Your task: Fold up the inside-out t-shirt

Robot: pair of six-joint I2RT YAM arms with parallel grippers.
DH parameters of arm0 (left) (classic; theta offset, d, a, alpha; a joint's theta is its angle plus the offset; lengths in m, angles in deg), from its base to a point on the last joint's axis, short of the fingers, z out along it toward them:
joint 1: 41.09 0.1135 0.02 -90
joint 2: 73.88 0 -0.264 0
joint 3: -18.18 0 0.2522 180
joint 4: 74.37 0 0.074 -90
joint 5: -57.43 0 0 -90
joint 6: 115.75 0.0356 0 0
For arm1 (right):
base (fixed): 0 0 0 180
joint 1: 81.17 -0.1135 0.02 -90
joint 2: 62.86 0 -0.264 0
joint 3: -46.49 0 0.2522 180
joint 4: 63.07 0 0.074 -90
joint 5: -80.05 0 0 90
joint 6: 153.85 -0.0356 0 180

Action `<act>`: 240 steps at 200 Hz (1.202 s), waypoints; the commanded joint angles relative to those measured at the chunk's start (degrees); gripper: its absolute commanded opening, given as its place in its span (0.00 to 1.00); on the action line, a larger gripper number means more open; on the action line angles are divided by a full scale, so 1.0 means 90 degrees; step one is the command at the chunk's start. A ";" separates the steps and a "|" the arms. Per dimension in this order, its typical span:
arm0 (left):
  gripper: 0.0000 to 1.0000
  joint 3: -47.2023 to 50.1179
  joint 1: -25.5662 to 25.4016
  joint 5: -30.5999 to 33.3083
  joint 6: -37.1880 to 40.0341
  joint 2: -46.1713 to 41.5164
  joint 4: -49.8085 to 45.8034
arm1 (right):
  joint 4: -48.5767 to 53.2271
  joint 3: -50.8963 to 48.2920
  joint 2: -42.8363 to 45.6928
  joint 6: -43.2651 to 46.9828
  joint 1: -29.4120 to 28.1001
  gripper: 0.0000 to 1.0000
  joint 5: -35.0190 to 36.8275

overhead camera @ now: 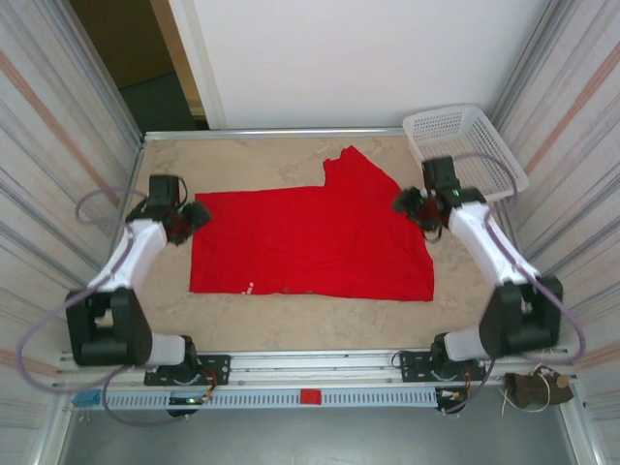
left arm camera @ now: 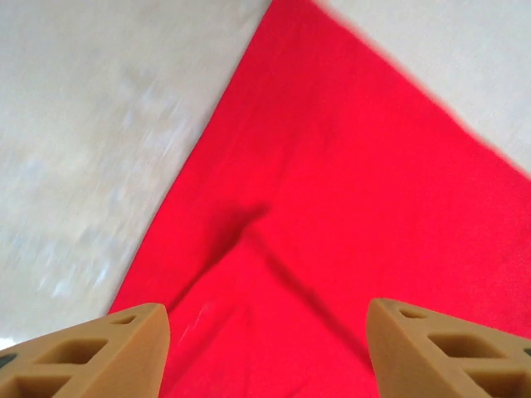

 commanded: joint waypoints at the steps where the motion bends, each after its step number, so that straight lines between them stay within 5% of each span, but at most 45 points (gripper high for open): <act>1: 0.65 -0.1020 0.0136 -0.0208 0.1005 0.1092 -0.0116 | 0.0013 0.1395 -0.1347 0.0959 -0.0140 0.67 -0.0462; 36: 0.68 -0.2343 0.0266 -0.0431 0.1272 0.2516 -0.0456 | 0.0545 0.4501 -0.3912 0.1244 -0.0265 0.78 -0.0588; 92: 0.74 -0.2696 0.0323 -0.0542 0.1152 0.3040 -0.0352 | 0.1485 0.9178 -0.7389 0.1420 -0.0074 0.79 -0.0682; 147: 0.74 -0.2604 0.0334 -0.1006 0.0835 0.3101 -0.0093 | 0.0063 0.9238 -0.8262 0.0883 0.0018 0.75 -0.1063; 240: 0.73 -0.2653 0.0373 -0.1280 0.0624 0.2974 -0.0031 | -0.0199 0.9595 -0.8865 0.0690 -0.0180 0.69 -0.1346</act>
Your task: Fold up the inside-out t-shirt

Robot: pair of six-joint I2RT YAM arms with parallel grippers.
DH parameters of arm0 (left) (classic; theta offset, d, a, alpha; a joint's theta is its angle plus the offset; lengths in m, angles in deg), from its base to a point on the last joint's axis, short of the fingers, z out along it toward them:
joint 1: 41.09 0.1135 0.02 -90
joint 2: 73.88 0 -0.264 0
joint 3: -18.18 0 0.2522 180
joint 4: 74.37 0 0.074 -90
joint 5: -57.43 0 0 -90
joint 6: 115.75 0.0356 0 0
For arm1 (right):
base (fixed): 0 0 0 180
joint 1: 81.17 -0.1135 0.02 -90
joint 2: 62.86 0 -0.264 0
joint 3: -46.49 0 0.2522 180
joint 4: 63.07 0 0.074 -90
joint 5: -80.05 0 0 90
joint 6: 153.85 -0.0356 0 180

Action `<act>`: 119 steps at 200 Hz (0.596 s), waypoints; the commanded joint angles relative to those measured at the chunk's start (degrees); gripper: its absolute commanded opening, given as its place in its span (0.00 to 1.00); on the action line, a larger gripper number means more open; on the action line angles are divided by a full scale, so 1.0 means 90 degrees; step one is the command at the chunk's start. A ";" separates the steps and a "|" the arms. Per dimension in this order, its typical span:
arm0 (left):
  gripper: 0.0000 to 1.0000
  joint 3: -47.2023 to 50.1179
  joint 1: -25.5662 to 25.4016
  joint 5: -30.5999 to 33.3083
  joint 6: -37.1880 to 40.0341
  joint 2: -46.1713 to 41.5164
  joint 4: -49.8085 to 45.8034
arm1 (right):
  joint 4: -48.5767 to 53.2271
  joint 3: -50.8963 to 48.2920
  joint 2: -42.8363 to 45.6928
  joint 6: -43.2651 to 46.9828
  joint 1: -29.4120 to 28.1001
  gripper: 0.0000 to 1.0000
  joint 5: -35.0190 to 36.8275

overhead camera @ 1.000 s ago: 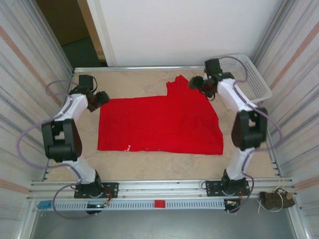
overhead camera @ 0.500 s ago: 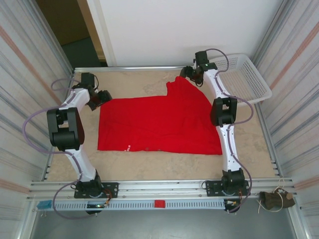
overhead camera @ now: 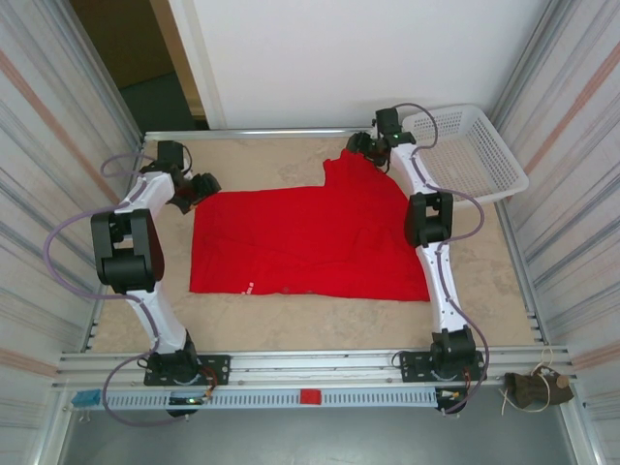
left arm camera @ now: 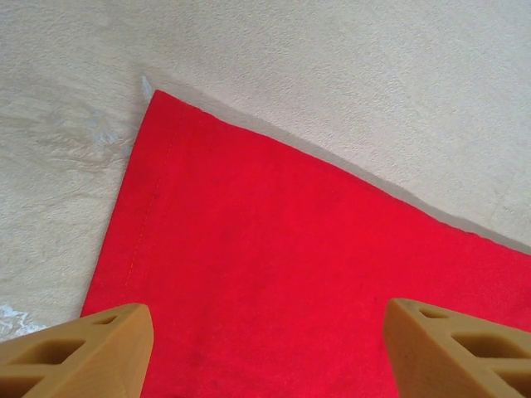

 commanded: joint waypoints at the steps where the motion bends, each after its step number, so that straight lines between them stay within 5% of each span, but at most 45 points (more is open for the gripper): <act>1: 0.73 -0.0146 0.0077 -0.0187 -0.0146 -0.0062 0.0023 | 0.0028 0.0172 -0.0296 -0.0118 -0.0145 0.69 -0.0245; 27: 0.73 -0.0207 0.0115 -0.0138 -0.0129 -0.0065 -0.0026 | 0.0391 0.0172 -0.0291 0.0162 -0.0260 0.59 -0.0126; 78: 0.73 -0.0444 0.0281 0.0222 -0.0075 0.0218 -0.0296 | 0.0552 -0.0139 0.0104 0.0137 -0.0102 0.01 0.0005; 119: 0.73 -0.1324 0.0321 0.0679 0.0219 0.1009 -0.0827 | 0.0496 -0.0368 0.0714 0.0009 0.0070 0.00 -0.0238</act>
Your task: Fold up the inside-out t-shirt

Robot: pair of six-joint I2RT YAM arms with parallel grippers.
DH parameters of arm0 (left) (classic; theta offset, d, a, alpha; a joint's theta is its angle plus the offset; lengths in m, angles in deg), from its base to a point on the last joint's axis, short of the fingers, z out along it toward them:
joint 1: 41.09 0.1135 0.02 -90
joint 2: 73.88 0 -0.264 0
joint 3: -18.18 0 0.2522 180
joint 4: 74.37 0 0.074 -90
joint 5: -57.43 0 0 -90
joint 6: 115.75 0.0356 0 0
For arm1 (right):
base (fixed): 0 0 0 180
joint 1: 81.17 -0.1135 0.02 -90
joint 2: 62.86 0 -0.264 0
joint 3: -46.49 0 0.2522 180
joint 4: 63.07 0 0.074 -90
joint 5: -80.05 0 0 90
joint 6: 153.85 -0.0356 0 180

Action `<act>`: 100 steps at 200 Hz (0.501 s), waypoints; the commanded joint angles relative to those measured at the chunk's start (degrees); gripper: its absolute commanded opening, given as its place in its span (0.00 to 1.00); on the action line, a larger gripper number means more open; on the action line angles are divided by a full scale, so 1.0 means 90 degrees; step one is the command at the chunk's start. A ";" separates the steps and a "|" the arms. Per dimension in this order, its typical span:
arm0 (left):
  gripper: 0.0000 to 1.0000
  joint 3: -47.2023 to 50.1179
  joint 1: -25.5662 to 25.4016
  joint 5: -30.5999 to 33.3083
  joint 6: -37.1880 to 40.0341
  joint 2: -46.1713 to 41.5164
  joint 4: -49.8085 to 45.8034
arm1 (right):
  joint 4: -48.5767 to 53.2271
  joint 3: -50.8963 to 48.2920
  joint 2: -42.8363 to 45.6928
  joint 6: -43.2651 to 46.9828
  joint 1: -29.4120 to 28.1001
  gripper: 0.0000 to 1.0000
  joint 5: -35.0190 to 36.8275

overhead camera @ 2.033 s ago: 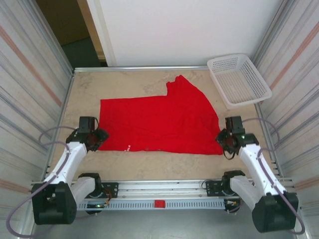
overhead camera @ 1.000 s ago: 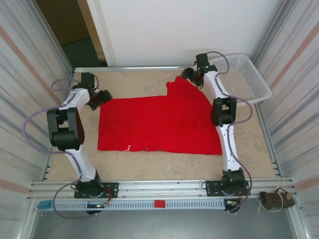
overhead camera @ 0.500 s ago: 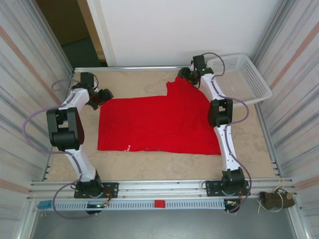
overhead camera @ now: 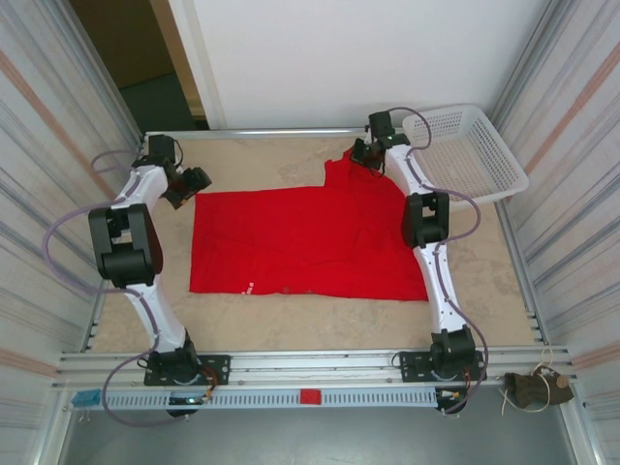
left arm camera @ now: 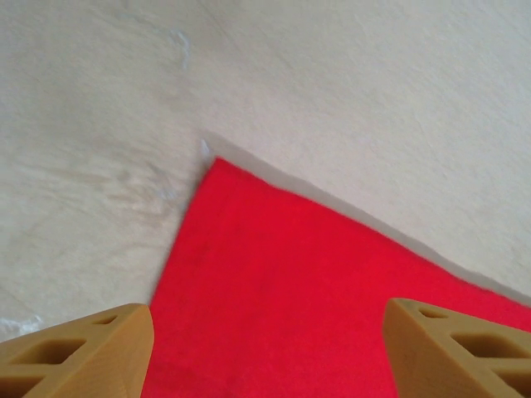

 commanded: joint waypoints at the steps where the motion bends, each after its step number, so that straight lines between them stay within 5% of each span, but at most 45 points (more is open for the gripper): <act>1: 0.73 -0.0522 0.0039 0.0352 0.0291 0.0473 -0.0482 | 0.0146 -0.0150 0.0629 -0.0094 0.0161 0.00 -0.0176; 100: 0.63 -0.2579 -0.0349 0.0545 0.0710 0.2207 -0.1200 | 0.0160 -0.0485 0.1030 -0.0276 0.0146 0.00 -0.0540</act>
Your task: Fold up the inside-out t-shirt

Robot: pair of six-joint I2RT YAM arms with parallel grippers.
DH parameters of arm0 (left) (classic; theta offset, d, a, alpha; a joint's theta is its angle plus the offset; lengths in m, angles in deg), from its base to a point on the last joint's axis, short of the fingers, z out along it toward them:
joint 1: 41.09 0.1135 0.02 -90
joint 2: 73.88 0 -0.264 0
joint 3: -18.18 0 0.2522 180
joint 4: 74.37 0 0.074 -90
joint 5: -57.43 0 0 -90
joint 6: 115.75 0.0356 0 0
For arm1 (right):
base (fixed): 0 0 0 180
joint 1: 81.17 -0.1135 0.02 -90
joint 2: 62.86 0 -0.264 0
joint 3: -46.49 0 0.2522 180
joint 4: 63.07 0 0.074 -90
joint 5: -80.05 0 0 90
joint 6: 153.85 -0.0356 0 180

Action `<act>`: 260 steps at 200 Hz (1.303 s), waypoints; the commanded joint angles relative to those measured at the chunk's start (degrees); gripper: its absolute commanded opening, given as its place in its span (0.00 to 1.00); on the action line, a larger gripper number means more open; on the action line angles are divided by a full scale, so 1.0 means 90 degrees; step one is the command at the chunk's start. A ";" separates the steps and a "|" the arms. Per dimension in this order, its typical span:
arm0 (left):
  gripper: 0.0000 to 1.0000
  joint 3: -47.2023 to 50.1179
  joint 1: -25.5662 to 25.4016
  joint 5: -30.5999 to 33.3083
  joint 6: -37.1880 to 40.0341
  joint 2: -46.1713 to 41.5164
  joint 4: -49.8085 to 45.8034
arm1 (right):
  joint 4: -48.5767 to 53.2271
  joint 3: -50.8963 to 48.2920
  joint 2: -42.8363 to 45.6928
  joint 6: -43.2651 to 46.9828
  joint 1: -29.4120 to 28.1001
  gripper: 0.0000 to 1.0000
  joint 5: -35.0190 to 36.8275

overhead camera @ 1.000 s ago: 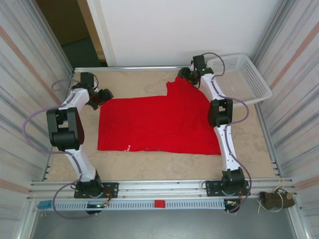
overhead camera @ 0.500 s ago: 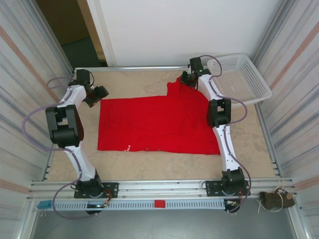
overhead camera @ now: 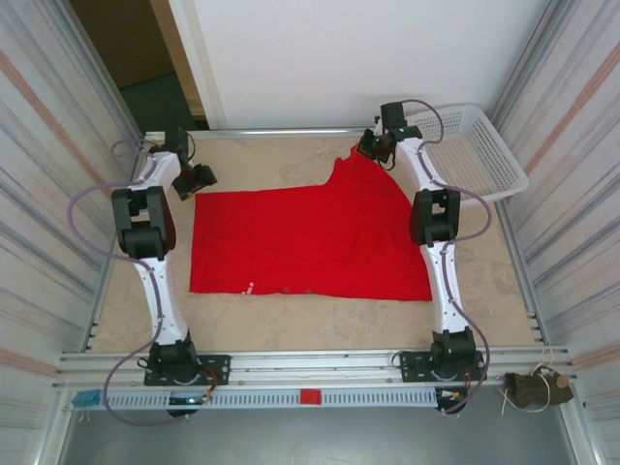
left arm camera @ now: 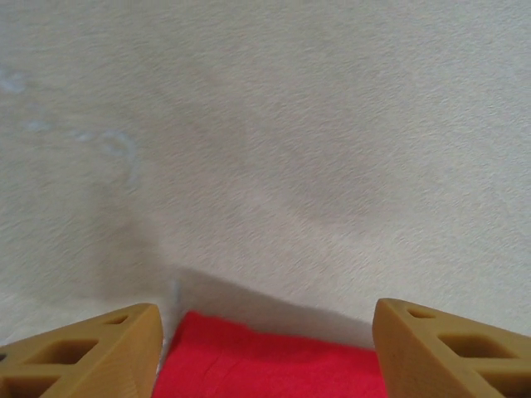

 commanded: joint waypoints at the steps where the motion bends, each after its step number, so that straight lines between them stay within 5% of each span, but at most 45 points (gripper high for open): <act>1: 0.63 -0.0376 -0.0109 0.0109 0.0167 0.0201 -0.0386 | 0.0128 -0.0123 0.0439 -0.0102 -0.0021 0.00 -0.0142; 25: 0.50 -0.0351 -0.0121 0.0026 0.0097 0.0267 -0.0387 | 0.0148 -0.0124 0.0517 -0.0100 -0.0002 0.00 -0.0162; 56: 0.00 -0.0209 -0.0121 -0.0141 0.0077 0.0230 -0.0275 | 0.0200 -0.0131 0.0643 -0.0084 0.0026 0.00 -0.0164; 136: 0.00 0.1233 -0.0101 -0.0216 -0.0064 -0.1457 0.0900 | 0.0066 -0.1235 0.2038 0.0090 0.0174 0.00 -0.0327; 242: 0.00 0.3515 0.0113 -0.0520 -0.0477 -0.3083 0.2082 | -0.1594 -0.6537 0.5619 0.0017 0.0038 0.00 -0.0131; 260: 0.34 0.3040 0.0100 -0.0472 -0.0236 -0.2636 0.1665 | -0.1694 -0.6792 0.5653 -0.0021 0.0001 0.00 -0.0115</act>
